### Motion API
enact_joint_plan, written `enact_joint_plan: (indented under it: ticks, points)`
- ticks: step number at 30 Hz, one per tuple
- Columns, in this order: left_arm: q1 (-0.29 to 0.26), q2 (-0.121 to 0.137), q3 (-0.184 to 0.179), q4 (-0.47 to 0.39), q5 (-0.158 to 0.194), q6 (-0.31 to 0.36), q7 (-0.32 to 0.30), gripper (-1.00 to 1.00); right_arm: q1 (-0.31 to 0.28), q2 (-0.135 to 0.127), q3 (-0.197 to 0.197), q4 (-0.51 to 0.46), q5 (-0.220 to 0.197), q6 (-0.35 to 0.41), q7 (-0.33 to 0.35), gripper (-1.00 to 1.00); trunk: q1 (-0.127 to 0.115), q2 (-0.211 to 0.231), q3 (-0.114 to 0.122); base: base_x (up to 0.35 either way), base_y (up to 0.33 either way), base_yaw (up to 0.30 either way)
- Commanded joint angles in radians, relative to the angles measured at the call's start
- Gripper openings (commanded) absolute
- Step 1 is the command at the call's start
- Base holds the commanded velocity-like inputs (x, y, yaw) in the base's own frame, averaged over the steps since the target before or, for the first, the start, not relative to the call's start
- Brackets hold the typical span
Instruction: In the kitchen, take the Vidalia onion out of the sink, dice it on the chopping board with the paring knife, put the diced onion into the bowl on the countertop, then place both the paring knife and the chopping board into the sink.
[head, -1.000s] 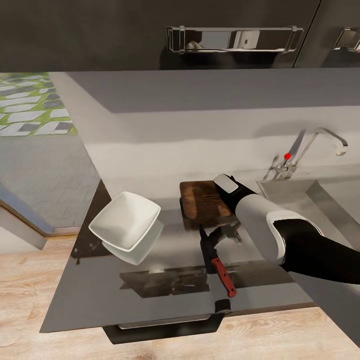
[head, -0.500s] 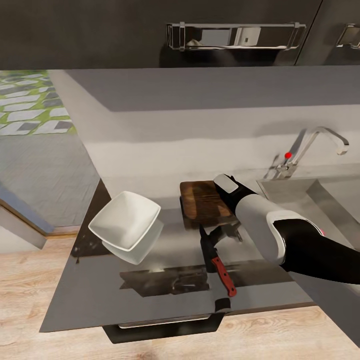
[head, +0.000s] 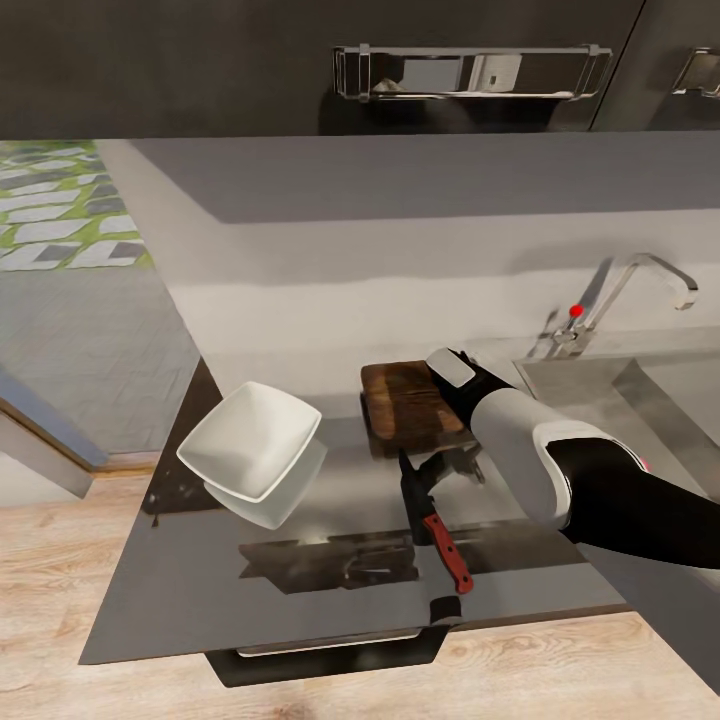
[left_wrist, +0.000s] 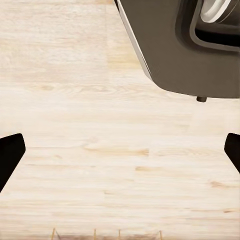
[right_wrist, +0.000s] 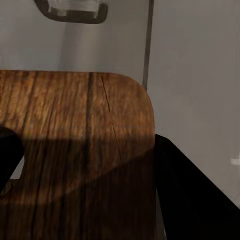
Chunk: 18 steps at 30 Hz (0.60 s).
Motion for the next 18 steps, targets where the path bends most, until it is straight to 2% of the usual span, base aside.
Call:
enact_joint_plan:
  ticks: [1, 3, 6, 18]
  points:
    - [0.001, -0.001, 0.002, -0.002, 0.006, -0.001, 0.0, 1.0, -0.001, 0.0, 0.0, 0.0, 0.013, -0.008, 0.0, -1.0, 0.001, -0.002, -0.002, 0.0, 0.0, 0.0]
    - [0.001, -0.001, 0.002, -0.002, 0.006, -0.001, 0.0, 1.0, -0.001, 0.0, 0.0, -0.001, 0.05, -0.007, -0.003, -1.0, 0.001, -0.002, -0.002, 0.0, 0.0, 0.0]
    - [0.001, -0.001, 0.002, -0.002, 0.006, -0.001, 0.0, 1.0, -0.001, 0.0, 0.0, -0.001, 0.076, -0.007, -0.024, -1.0, 0.001, -0.002, -0.002, 0.0, 0.0, 0.0]
    - [0.001, -0.001, 0.002, -0.002, 0.006, -0.001, 0.0, 1.0, -0.001, 0.0, -0.001, -0.002, 0.092, -0.007, -0.058, -1.0, 0.001, -0.002, -0.002, 0.0, 0.0, 0.0]
